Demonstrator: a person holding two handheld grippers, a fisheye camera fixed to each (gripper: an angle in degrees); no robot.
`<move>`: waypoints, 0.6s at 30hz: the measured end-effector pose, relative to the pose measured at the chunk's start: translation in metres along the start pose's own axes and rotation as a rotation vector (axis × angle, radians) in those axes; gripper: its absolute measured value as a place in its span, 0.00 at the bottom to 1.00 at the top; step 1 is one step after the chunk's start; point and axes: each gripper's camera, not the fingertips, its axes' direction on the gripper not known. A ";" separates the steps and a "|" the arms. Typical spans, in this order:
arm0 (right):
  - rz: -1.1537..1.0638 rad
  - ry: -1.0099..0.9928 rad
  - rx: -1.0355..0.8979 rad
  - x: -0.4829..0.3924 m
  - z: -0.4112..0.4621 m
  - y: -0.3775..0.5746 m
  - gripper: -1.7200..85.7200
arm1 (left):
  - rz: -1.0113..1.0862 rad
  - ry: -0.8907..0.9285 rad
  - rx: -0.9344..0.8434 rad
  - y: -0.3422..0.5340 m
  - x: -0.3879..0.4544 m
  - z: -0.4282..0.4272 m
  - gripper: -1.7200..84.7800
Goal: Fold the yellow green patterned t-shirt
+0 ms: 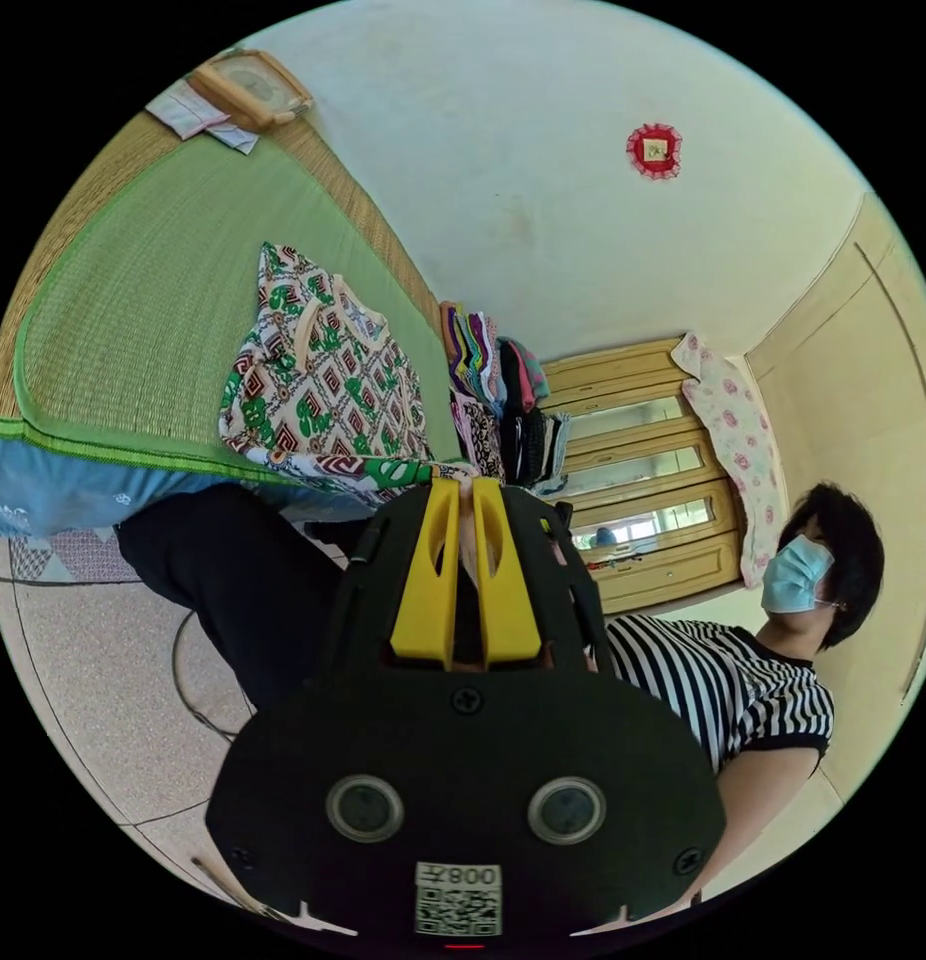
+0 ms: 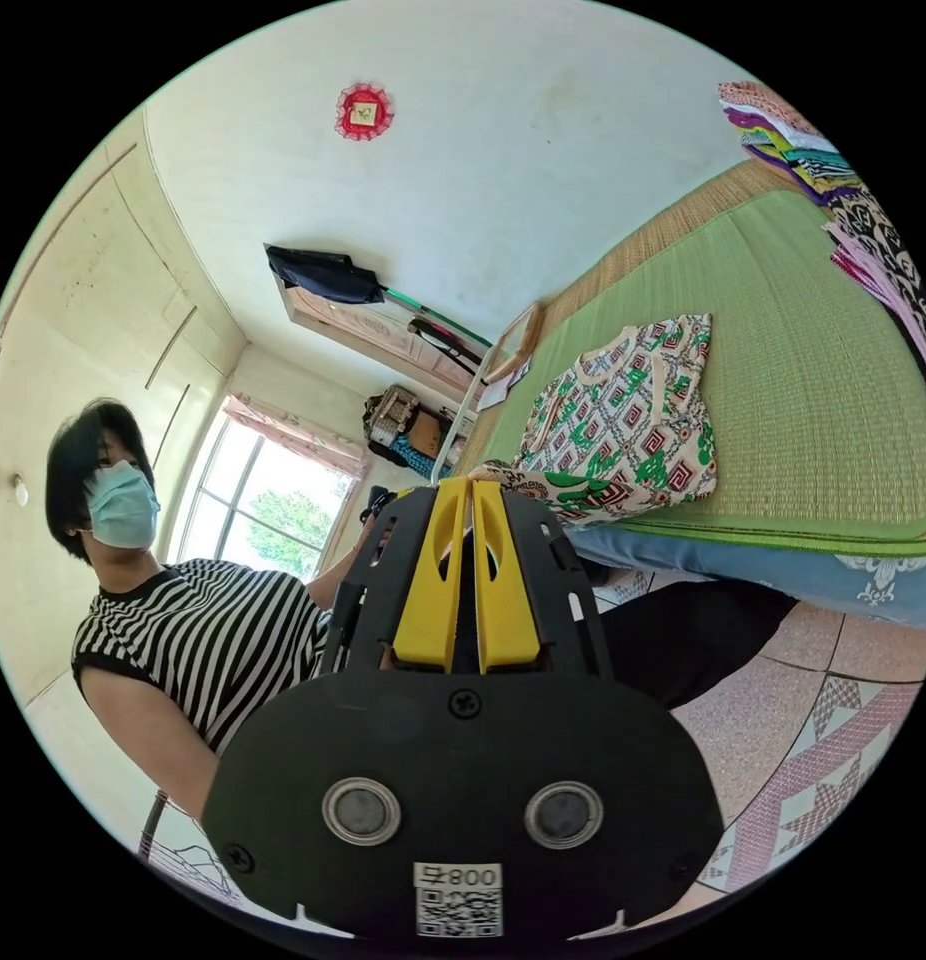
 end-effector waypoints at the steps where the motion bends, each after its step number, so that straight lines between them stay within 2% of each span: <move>1: -0.011 -0.007 0.004 -0.005 -0.001 0.001 0.02 | 0.009 0.008 0.004 0.000 0.004 -0.002 0.05; 18: -0.114 0.002 0.030 -0.076 -0.024 0.038 0.02 | 0.102 0.131 0.042 0.010 0.040 -0.025 0.05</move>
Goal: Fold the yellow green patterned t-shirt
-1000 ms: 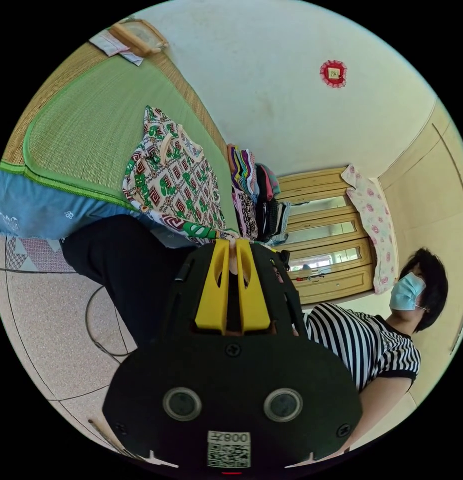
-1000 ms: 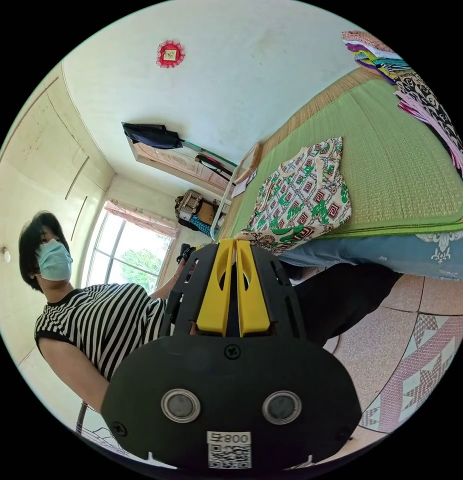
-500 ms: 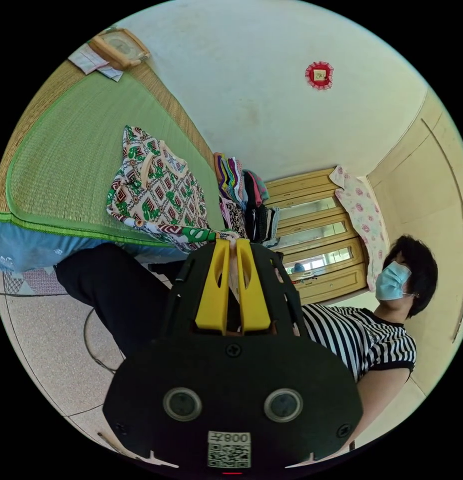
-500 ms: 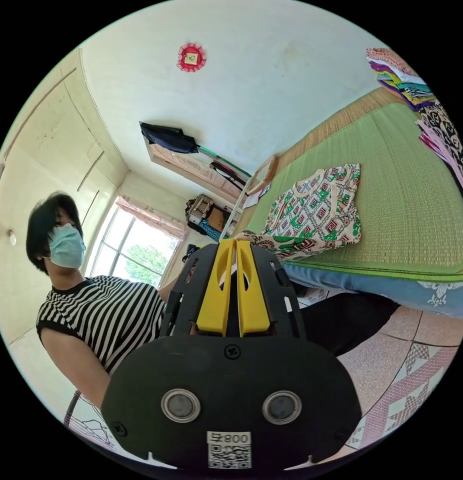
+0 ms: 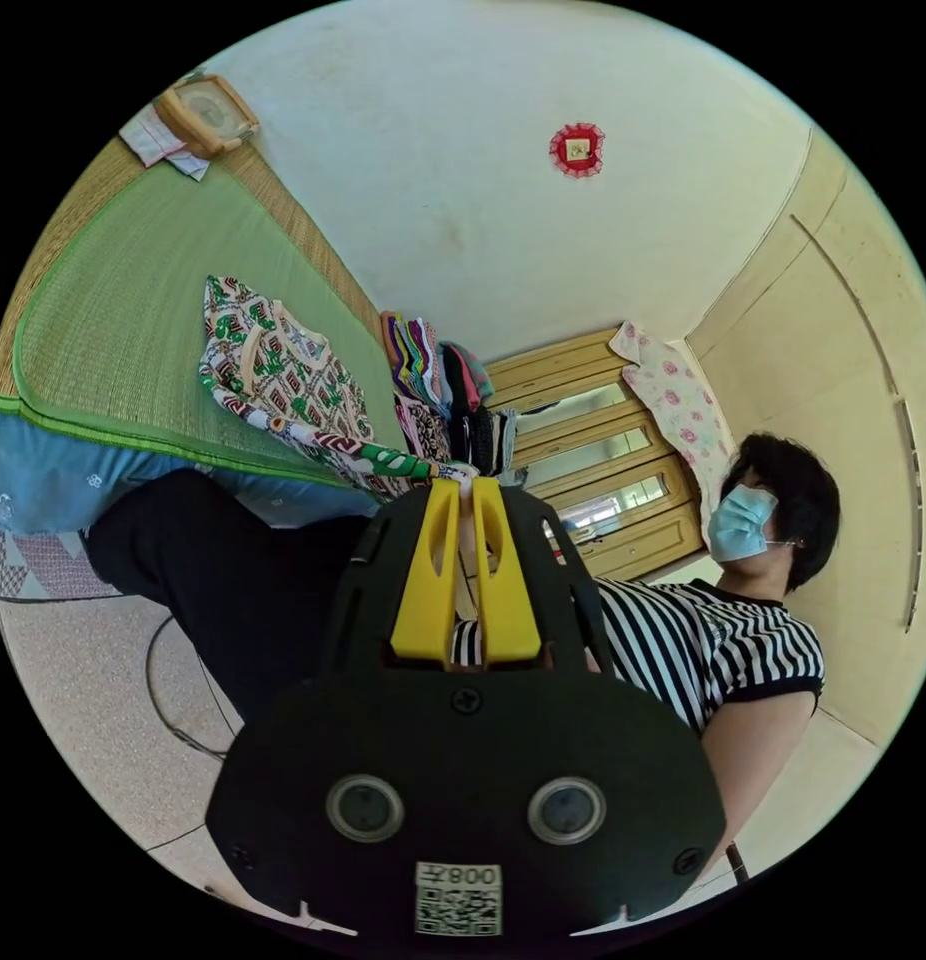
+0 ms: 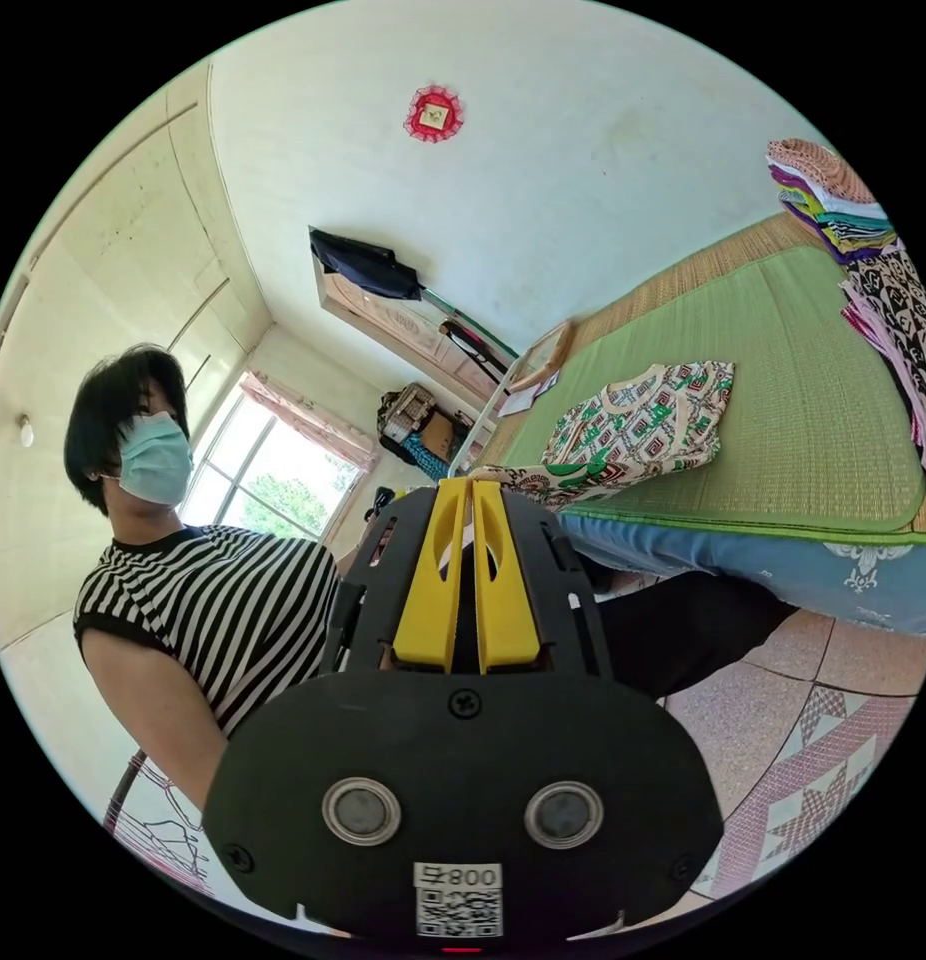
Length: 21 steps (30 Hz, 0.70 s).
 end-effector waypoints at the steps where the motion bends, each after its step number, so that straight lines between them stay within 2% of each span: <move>1: 0.001 0.001 -0.004 -0.001 0.000 0.002 0.02 | 0.000 0.005 0.003 -0.002 0.000 0.000 0.05; 9: 0.058 0.005 -0.005 0.019 0.001 -0.005 0.02 | -0.041 0.026 0.019 -0.030 -0.017 0.004 0.05; 21: 0.085 0.039 -0.028 0.065 0.003 -0.094 0.02 | -0.056 0.012 0.058 -0.139 -0.047 0.013 0.05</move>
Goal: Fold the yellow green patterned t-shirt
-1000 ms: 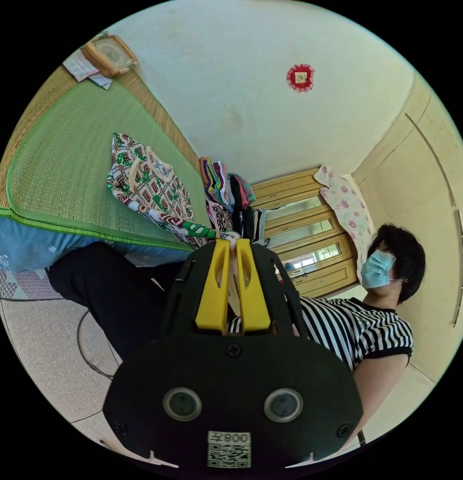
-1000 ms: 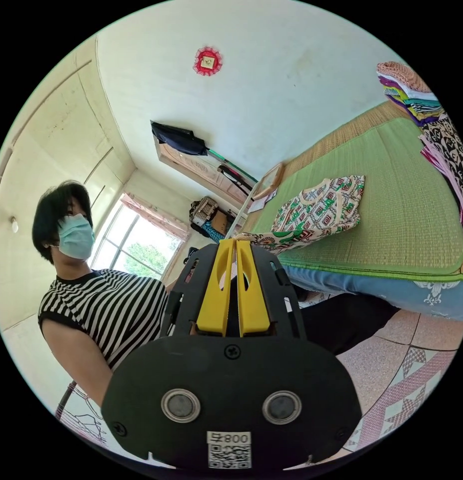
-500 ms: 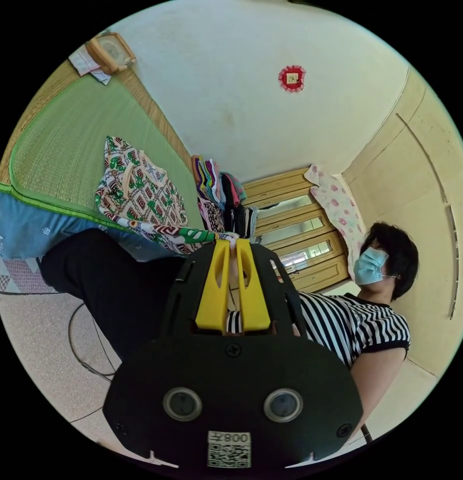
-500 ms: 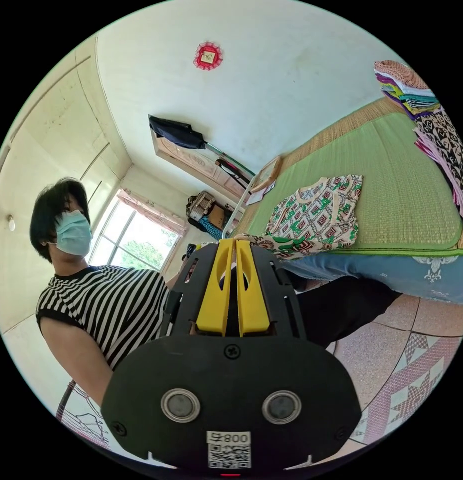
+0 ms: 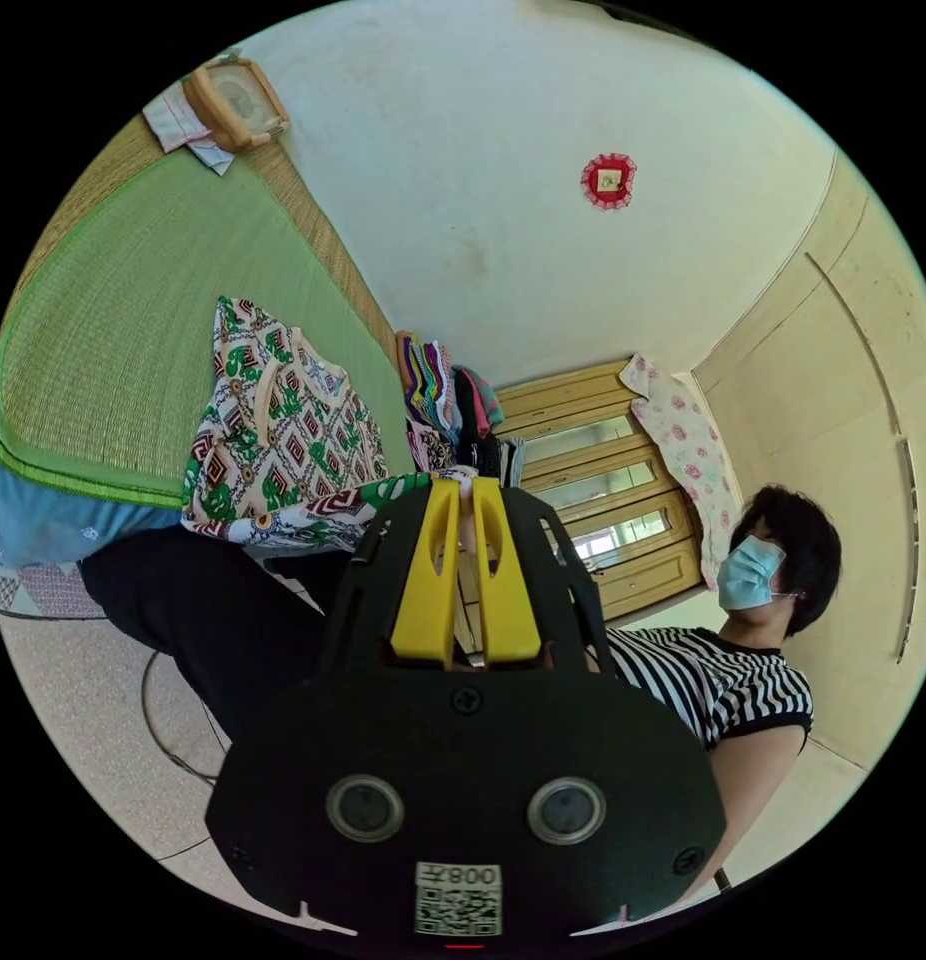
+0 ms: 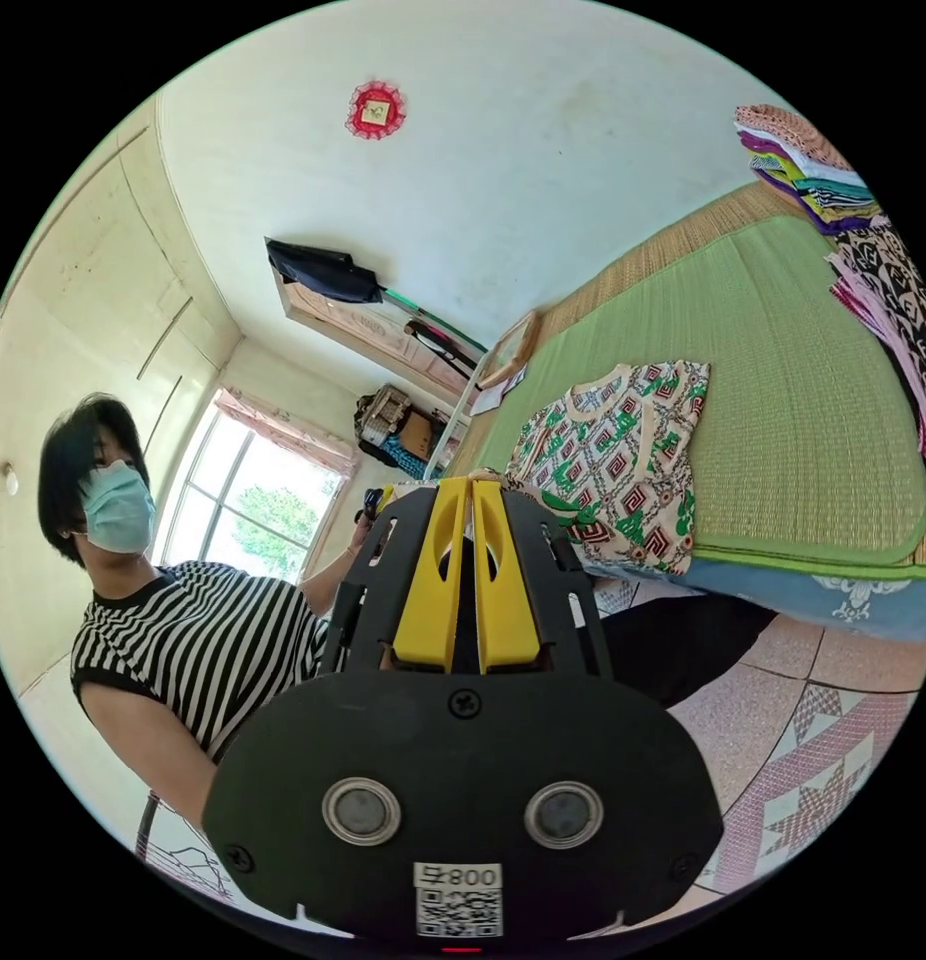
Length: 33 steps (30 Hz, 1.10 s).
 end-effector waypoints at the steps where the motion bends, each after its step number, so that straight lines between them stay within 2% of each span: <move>1: 0.003 0.002 0.001 0.005 -0.001 -0.013 0.02 | -0.001 -0.001 0.005 -0.014 -0.003 0.002 0.05; 20: 0.190 0.060 -0.093 0.145 0.009 -0.225 0.03 | -0.171 -0.108 0.043 -0.242 -0.096 0.038 0.05; 33: 0.333 0.070 -0.136 0.256 0.005 -0.325 0.02 | -0.271 -0.208 0.027 -0.370 -0.163 0.057 0.05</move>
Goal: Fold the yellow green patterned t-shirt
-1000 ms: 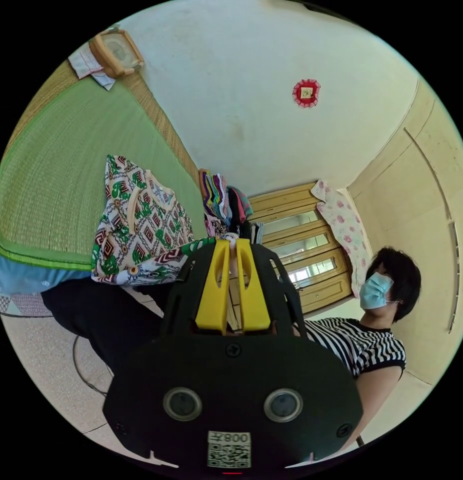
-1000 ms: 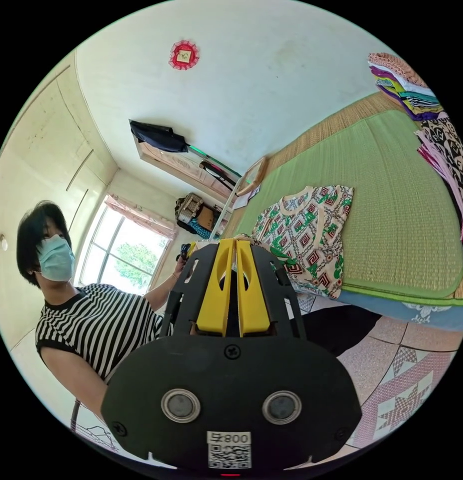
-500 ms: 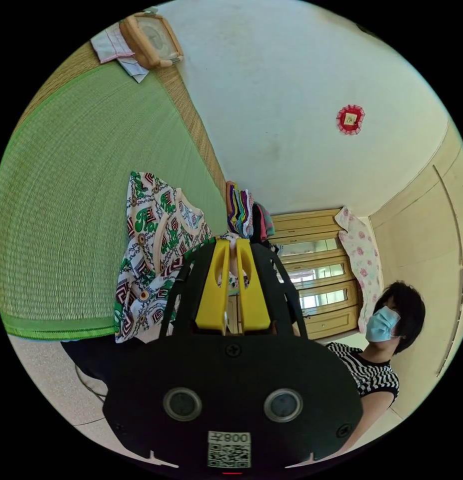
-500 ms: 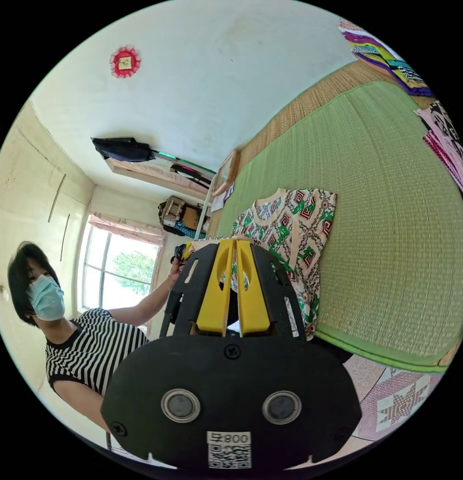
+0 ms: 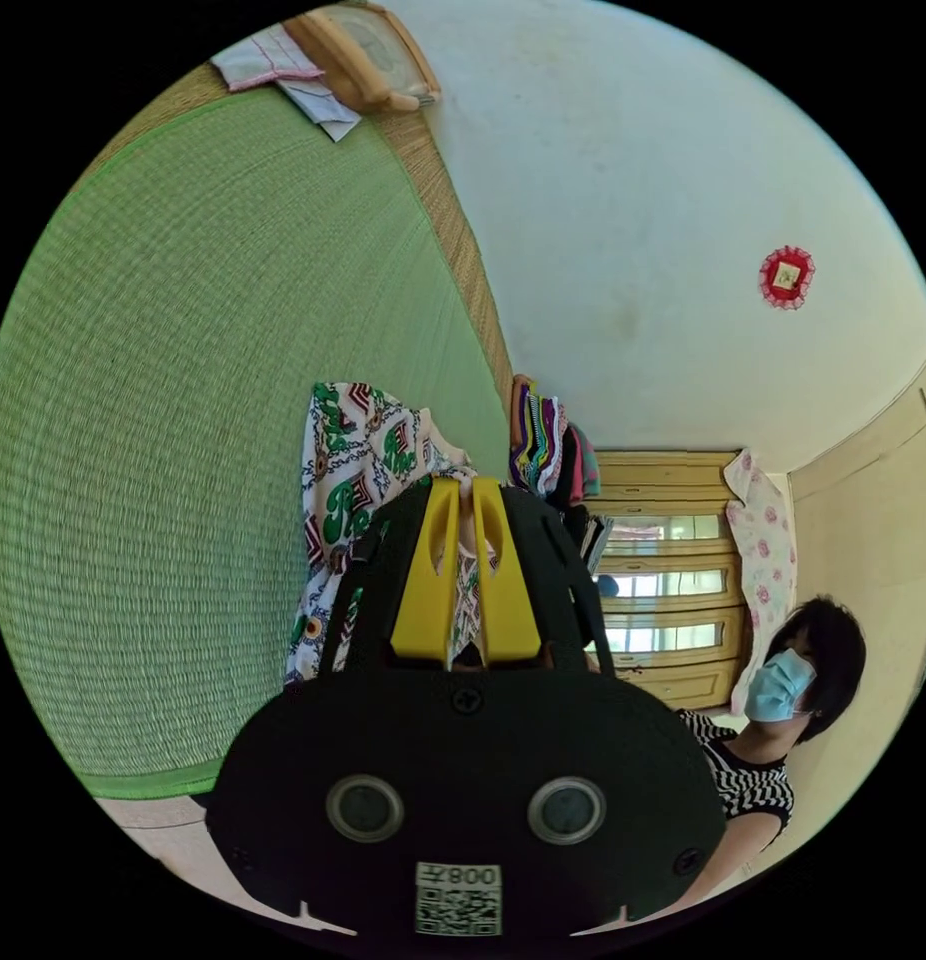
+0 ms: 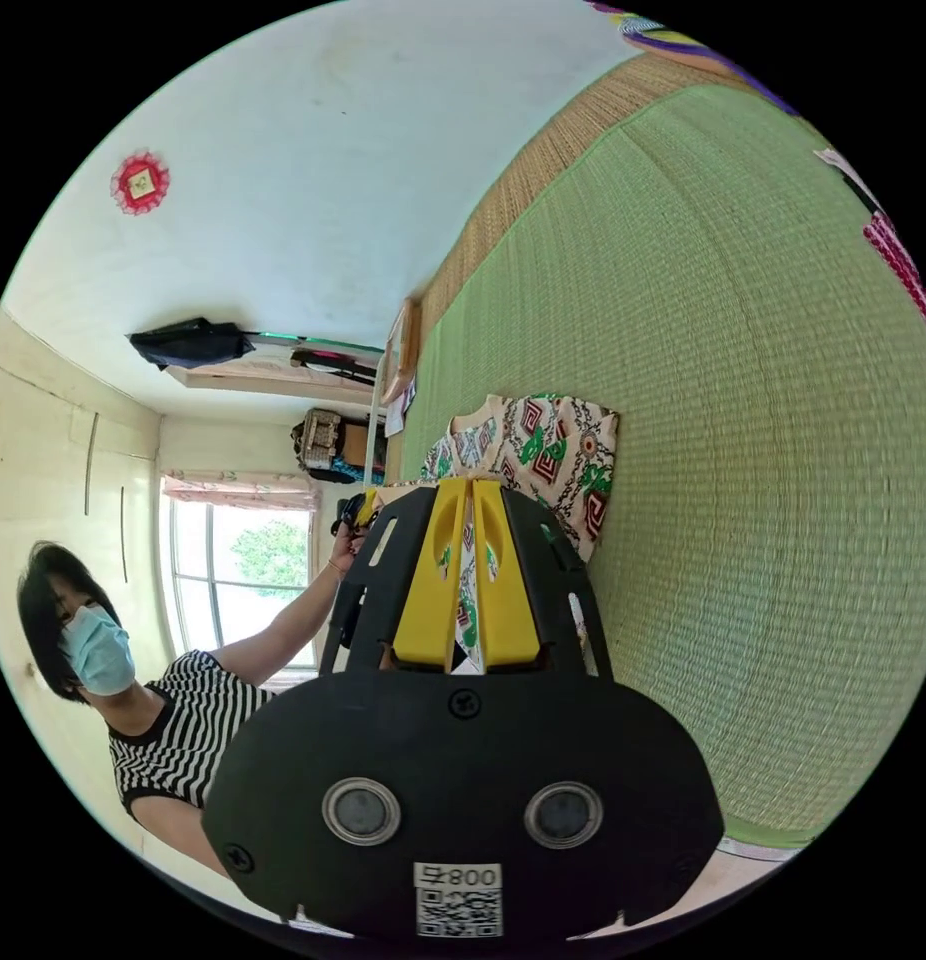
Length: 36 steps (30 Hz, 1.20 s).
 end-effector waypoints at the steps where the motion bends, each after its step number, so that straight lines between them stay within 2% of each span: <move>1: 0.013 -0.001 -0.008 0.007 0.000 -0.010 0.02 | -0.010 -0.005 0.001 -0.011 -0.004 0.002 0.05; 17: 0.130 -0.004 -0.072 0.072 -0.016 -0.112 0.03 | -0.136 0.002 0.060 -0.132 -0.052 0.007 0.05; 36: 0.187 -0.182 0.064 0.123 -0.044 -0.119 0.02 | -0.204 0.182 0.184 -0.189 -0.071 0.001 0.09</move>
